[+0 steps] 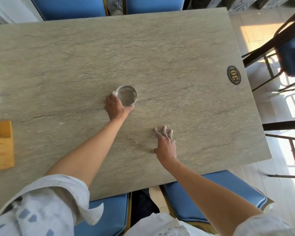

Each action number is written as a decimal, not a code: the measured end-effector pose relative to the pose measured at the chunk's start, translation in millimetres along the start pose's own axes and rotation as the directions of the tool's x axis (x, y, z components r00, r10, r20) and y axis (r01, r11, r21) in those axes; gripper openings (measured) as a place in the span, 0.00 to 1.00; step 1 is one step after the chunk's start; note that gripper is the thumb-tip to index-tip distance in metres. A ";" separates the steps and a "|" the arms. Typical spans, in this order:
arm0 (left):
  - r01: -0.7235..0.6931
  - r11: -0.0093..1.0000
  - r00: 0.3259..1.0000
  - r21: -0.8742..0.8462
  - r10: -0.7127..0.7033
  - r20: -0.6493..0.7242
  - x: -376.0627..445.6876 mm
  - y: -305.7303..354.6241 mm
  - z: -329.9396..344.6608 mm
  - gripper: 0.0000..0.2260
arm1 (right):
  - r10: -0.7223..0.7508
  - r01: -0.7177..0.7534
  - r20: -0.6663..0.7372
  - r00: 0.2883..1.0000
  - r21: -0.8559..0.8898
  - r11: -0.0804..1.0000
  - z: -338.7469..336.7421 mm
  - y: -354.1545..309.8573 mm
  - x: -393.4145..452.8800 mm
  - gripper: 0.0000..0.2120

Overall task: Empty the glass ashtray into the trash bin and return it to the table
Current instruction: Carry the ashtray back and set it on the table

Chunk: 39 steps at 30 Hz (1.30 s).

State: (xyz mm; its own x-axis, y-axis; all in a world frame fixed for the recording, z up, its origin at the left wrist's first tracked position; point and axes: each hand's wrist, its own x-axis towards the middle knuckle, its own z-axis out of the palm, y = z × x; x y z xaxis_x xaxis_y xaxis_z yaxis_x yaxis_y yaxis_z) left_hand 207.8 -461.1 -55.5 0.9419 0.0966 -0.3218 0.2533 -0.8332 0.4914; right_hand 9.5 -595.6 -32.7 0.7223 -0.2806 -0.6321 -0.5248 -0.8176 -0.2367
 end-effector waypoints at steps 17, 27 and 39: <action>0.013 1.000 1.000 0.005 -0.013 -0.016 33.9 19.0 -2.4 0.46 | -0.005 0.005 -0.009 1.000 0.013 1.000 2.4 1.2 2.3 0.49; -0.085 0.992 0.995 -0.088 0.089 0.040 -53.6 -25.6 -13.2 0.35 | -0.023 0.023 -0.017 1.000 -0.014 1.000 1.8 0.9 -0.1 0.49; -0.219 0.975 0.900 0.045 0.184 0.395 -202.0 -87.9 -39.9 0.24 | -0.056 0.055 -0.009 0.998 -0.083 0.995 -4.6 7.7 -20.7 0.44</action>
State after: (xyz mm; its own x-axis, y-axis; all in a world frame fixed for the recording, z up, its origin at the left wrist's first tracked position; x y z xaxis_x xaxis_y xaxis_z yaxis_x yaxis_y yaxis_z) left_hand 4.1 -385.7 -1.3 0.8075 -0.2812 -0.5186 0.0308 -0.8578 0.5130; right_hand -7.4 -598.4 -18.1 0.7545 -0.2392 -0.6112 -0.4455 -0.8705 -0.2092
